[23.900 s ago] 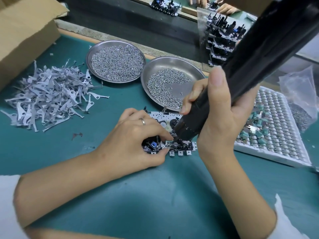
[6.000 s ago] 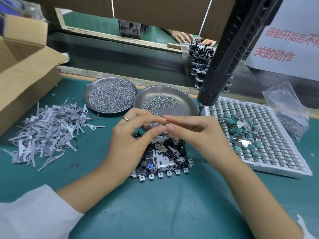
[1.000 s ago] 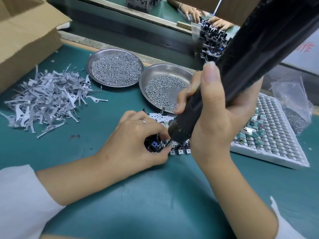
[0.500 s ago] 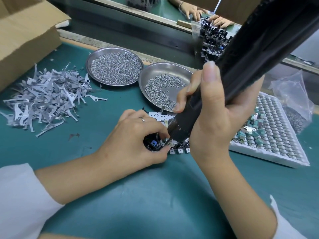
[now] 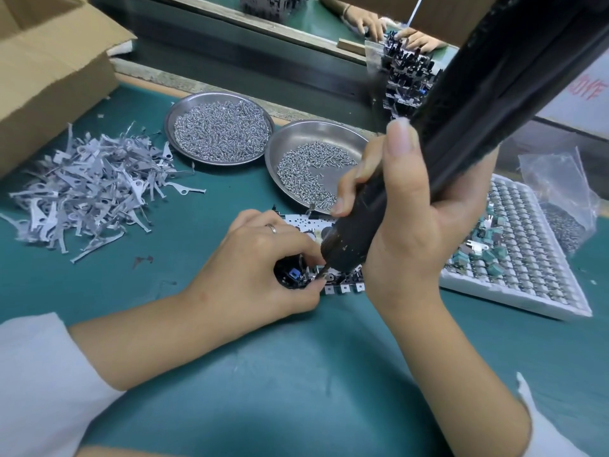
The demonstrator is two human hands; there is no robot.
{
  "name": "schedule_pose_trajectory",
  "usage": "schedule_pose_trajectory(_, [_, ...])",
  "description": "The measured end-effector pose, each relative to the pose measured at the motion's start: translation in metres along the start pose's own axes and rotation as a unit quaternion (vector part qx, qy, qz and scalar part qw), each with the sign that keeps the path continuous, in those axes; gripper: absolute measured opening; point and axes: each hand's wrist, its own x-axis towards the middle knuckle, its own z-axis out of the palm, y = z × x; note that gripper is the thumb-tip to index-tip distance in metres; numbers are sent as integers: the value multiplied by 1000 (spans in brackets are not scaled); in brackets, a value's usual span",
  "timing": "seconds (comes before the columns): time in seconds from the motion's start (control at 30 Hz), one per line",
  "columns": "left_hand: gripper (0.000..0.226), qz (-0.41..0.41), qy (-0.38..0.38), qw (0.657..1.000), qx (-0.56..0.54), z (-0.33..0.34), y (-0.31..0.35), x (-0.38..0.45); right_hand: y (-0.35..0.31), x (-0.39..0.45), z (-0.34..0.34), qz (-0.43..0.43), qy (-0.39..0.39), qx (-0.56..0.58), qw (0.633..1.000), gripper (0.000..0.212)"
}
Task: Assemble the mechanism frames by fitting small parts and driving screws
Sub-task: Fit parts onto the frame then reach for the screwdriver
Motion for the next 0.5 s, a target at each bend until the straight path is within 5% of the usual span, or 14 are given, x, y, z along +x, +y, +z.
schedule_pose_trajectory(0.2, [20,-12,-5,1000,-5,-1,1,-1,-6,15,-7,-54,-3,33,998,27])
schedule_pose_trajectory(0.5, [23,-19,-5,1000,23,-2,5,-2,2,16,-10,15,-19,12,1000,24])
